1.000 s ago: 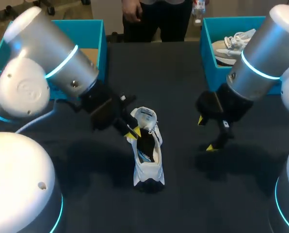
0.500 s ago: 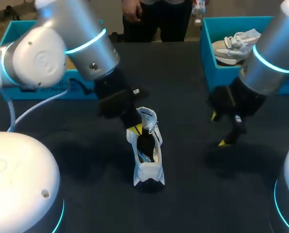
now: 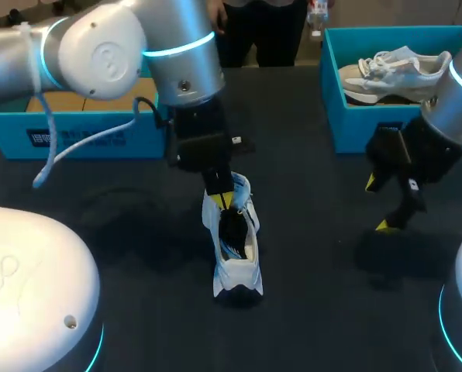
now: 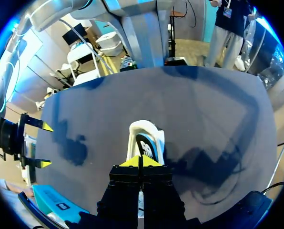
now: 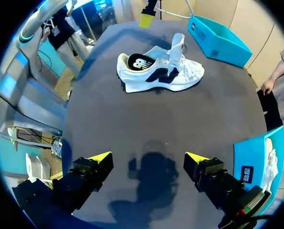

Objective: Take the shoe out of the shoebox, open the shoe tongue, remove and reinsert the insole, then place the shoe into the shoebox

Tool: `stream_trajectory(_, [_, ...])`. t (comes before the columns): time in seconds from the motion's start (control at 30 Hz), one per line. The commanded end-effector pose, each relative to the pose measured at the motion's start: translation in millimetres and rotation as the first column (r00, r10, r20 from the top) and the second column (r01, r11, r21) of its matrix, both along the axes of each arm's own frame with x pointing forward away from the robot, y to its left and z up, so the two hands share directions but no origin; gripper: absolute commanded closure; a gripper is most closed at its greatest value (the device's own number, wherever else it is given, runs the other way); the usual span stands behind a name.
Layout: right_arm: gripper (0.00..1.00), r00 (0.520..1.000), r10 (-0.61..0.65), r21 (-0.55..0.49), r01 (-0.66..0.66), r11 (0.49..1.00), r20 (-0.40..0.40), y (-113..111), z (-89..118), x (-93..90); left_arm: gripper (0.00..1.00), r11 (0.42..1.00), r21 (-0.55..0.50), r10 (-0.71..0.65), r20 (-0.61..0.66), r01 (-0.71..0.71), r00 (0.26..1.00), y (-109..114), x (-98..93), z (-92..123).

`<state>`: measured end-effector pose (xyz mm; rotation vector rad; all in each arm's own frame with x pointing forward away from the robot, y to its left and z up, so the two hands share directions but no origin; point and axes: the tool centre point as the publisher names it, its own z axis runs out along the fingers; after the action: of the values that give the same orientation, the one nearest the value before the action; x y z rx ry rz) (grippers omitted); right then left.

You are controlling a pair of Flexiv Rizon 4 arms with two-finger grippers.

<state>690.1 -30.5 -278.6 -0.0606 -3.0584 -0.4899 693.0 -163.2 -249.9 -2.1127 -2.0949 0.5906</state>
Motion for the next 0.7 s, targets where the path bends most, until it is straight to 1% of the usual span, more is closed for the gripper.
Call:
stream_trajectory(0.03, [0.0, 1.0, 0.0, -0.001, 0.0, 1.0, 0.002, 0, -1, -0.6, 1.0, 0.993, 0.111, -0.04, 0.002, 0.04, 0.999, -4, 1.7, 1])
stream_trajectory(0.1, [0.0, 1.0, 0.0, -0.001, 0.0, 1.0, 0.002, 0, -1, -0.6, 1.0, 0.984, 0.139, -0.121, 0.042, 0.114, 0.992, -8, 5.3, -4])
stream_trajectory(0.17, [0.0, 1.0, 0.0, -0.001, 0.0, 1.0, 0.002, 0, -1, -0.6, 1.0, 0.958, 0.135, -0.253, -0.005, 0.251, 0.967, -14, 12.4, -12])
stream_trajectory(0.2, [0.0, 1.0, 0.0, -0.001, 0.0, 1.0, 0.002, 0, -1, -0.6, 1.0, 0.92, 0.204, -0.341, -0.01, 0.336, 0.94, -18, 13.1, -19])
stream_trajectory(0.23, [0.0, 1.0, 0.0, -0.001, 0.0, 1.0, 0.002, 0, -1, -0.6, 1.0, 0.837, 0.273, -0.485, -0.032, 0.474, 0.874, -21, 10.0, -24])
stream_trajectory(0.57, [0.0, 1.0, 0.0, -0.001, 0.0, 1.0, 0.002, 0, -1, -0.6, 1.0, 0.837, 0.273, -0.485, -0.032, 0.474, 0.874, -21, 10.0, -24])
stream_trajectory(0.6, [0.0, 1.0, 0.0, -0.001, 0.0, 1.0, 0.002, 0, -1, -0.6, 1.0, 0.816, 0.277, -0.518, -0.039, 0.507, 0.855, -21, 11.6, -27])
stream_trajectory(0.63, [0.0, 1.0, 0.0, -0.001, 0.0, 1.0, 0.002, 0, -1, -0.6, 1.0, 0.811, 0.294, -0.516, -0.047, 0.505, 0.856, -22, 14.0, -30])
stream_trajectory(0.67, [0.0, 1.0, 0.0, -0.001, 0.0, 1.0, 0.002, 0, -1, -0.6, 1.0, 0.799, 0.313, -0.527, -0.049, 0.514, 0.849, -21, 15.9, -32])
stream_trajectory(0.7, [0.0, 1.0, 0.0, -0.001, 0.0, 1.0, 0.002, 0, -1, -0.6, 1.0, 0.783, 0.309, -0.553, -0.052, 0.54, 0.832, -18, 17.5, -30])
